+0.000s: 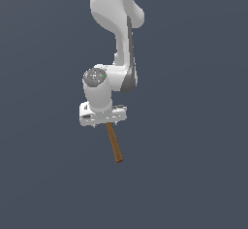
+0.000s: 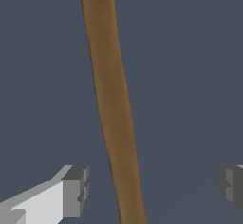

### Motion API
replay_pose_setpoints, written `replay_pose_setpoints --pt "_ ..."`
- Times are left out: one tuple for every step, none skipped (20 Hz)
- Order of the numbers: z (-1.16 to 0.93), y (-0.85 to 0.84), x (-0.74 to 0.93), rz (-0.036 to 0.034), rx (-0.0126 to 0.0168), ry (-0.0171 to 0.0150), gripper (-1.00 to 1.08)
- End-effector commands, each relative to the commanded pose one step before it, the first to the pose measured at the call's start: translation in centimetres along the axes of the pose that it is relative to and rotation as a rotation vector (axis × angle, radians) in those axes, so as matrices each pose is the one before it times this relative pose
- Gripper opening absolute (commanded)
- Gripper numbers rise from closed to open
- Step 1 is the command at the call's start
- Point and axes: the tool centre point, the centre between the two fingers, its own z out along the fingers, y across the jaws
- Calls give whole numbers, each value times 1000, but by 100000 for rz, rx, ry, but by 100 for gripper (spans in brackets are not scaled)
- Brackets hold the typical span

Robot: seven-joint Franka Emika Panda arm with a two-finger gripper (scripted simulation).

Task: Pick up the object and move it to a goal position.

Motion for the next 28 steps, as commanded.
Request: replay_pose_setpoints --pt "763 94 -196 -1135 480 -190 100" --pt "164 22 -51 -205 102 -68 100" --pt "101 8 -29 -132 66 -44 100" --pt "21 27 -20 0 0 0 100" --pt "-118 -21 9 297 -75 -80 100" --pt "35 1 -1 0 0 0 100" --pt "103 3 -4 0 0 0 100" --pt "172 5 -6 0 0 0 100" --pt "240 7 -10 0 0 0 100" --pt "303 -29 -1 -65 18 14 100" --pt "374 10 -17 0 0 0 100" --pt "439 11 -21 0 0 0 100" --pt "499 -25 -13 -65 19 13 100" --pt "564 14 -28 0 0 0 100" --pt "551 -23 -14 -65 19 13 100" --pt "476 -24 -7 -65 19 13 100" --pt "406 14 -10 0 0 0 100" --pt "332 14 0 0 0 0 100" --pt "255 -23 23 -66 17 13 100" --pt "188 15 20 0 0 0 100" --pt "121 15 27 0 0 0 100" --pt "62 12 26 0 0 0 100" --pt "17 5 11 0 0 0 100" --pt "0 0 0 0 0 0 -100" --pt "0 0 0 0 0 0 -100" --pt "0 0 0 0 0 0 -100" --pt "0 0 0 0 0 0 -100" --pt "0 0 0 0 0 0 -100"
